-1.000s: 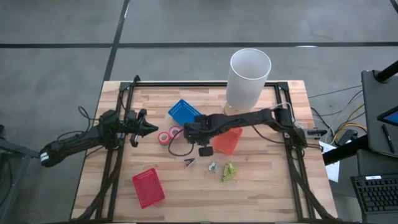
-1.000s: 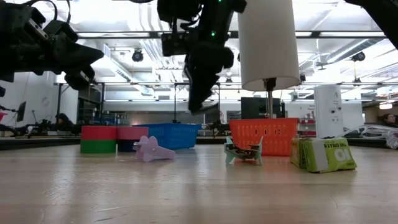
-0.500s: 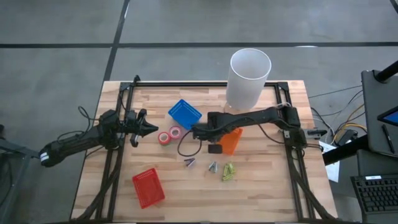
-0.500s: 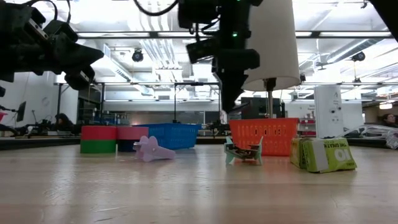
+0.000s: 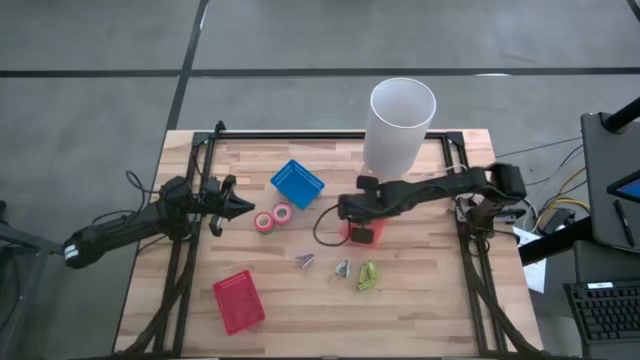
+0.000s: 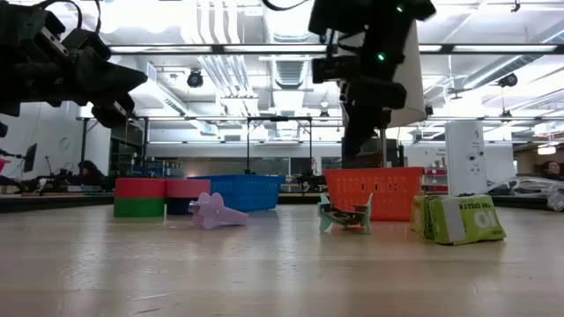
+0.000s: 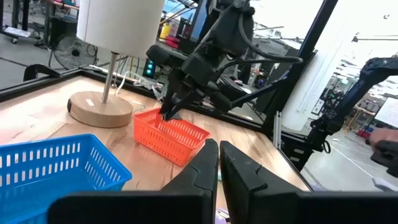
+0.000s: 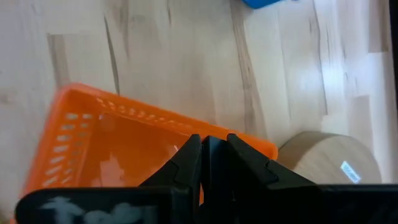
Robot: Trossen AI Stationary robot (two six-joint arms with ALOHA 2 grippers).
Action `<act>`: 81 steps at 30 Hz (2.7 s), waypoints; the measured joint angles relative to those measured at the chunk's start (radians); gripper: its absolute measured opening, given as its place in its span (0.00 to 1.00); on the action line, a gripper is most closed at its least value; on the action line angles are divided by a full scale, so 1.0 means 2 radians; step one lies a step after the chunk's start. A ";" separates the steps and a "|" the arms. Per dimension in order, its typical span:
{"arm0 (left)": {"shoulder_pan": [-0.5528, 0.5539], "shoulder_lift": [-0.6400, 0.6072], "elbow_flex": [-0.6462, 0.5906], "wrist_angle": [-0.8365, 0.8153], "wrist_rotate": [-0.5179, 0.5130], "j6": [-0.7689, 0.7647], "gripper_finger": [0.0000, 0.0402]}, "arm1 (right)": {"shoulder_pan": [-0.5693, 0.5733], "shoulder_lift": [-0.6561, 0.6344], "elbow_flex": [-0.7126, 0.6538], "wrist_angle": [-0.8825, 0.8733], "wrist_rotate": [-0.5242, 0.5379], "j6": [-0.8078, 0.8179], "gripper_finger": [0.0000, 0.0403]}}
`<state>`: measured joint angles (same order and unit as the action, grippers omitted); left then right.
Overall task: Pick and place Stapler, Stapler remover, tape
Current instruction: Put the black staple remover into the orange basket, then put the blue staple remover into the orange basket
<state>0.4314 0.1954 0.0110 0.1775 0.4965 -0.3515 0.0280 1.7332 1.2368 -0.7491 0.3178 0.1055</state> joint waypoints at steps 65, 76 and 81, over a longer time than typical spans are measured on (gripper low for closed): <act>0.000 0.002 0.000 0.000 0.000 0.000 0.05 | 0.138 -0.008 -0.019 0.094 -0.146 -0.141 0.30; 0.000 0.002 0.000 0.000 0.000 0.000 0.05 | 0.151 -0.008 -0.082 0.205 -0.145 -0.190 0.23; 0.000 0.002 0.000 0.000 0.000 0.000 0.05 | 0.151 -0.007 -0.110 0.254 -0.146 -0.195 0.20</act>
<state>0.4313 0.2001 0.0110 0.1783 0.4965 -0.3519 0.3303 1.7184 1.0163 -0.2408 0.0257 -0.2848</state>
